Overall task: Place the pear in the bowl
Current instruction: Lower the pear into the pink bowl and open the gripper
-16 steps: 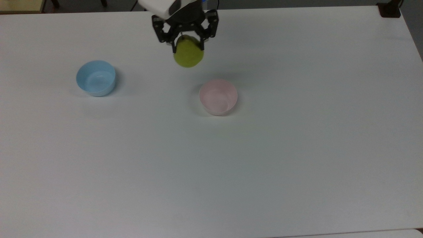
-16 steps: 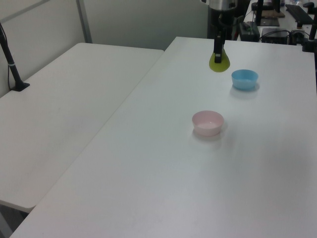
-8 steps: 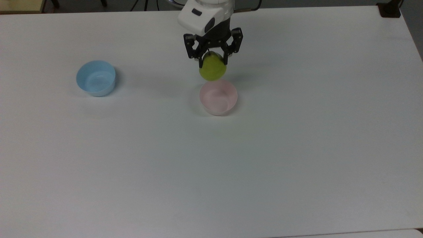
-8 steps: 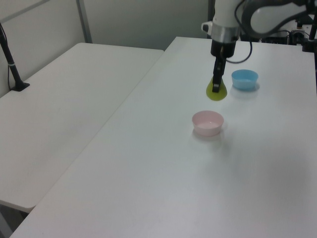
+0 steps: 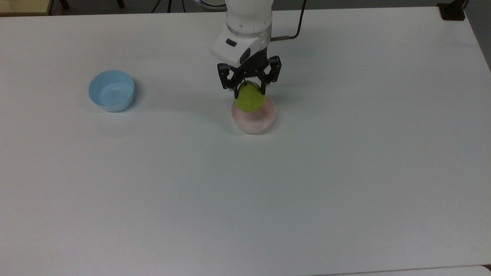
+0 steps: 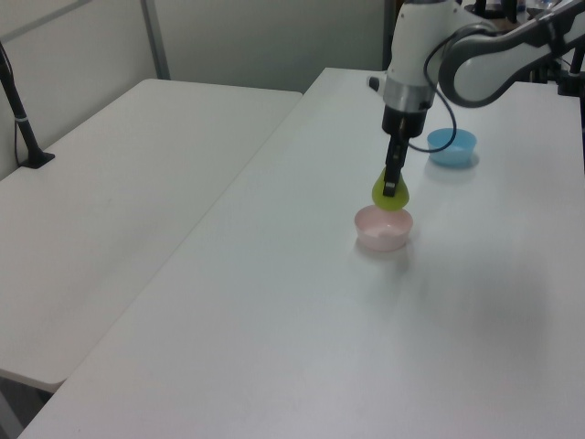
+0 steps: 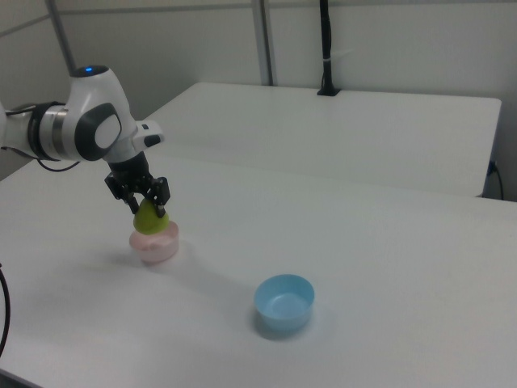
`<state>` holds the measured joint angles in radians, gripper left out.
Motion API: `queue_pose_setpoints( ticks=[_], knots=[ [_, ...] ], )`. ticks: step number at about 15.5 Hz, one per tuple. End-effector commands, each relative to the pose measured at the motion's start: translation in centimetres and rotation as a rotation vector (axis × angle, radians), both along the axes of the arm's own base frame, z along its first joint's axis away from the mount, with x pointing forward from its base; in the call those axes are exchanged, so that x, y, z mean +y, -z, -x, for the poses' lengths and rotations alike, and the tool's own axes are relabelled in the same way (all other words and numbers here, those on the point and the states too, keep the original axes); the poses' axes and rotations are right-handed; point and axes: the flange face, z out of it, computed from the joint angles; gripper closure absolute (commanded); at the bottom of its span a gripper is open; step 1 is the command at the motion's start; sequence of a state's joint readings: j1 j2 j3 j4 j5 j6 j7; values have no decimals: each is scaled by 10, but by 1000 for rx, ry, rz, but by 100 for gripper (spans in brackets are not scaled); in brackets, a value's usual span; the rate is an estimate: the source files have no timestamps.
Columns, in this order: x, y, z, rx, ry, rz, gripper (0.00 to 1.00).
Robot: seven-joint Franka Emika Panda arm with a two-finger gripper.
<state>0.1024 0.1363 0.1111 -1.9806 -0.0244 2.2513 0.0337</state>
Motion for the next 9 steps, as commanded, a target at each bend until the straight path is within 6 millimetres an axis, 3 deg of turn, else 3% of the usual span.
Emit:
queue_pose_setpoints(
  ticks=[1,5,6,9],
  knots=[
    [16,22,-3,-3,-8,-12,81],
    [27,47,-6,11,-28,-10,80],
    [27,52,-8,7,-26,-13,74],
    [26,51,-11,5,-23,-13,30]
  ],
)
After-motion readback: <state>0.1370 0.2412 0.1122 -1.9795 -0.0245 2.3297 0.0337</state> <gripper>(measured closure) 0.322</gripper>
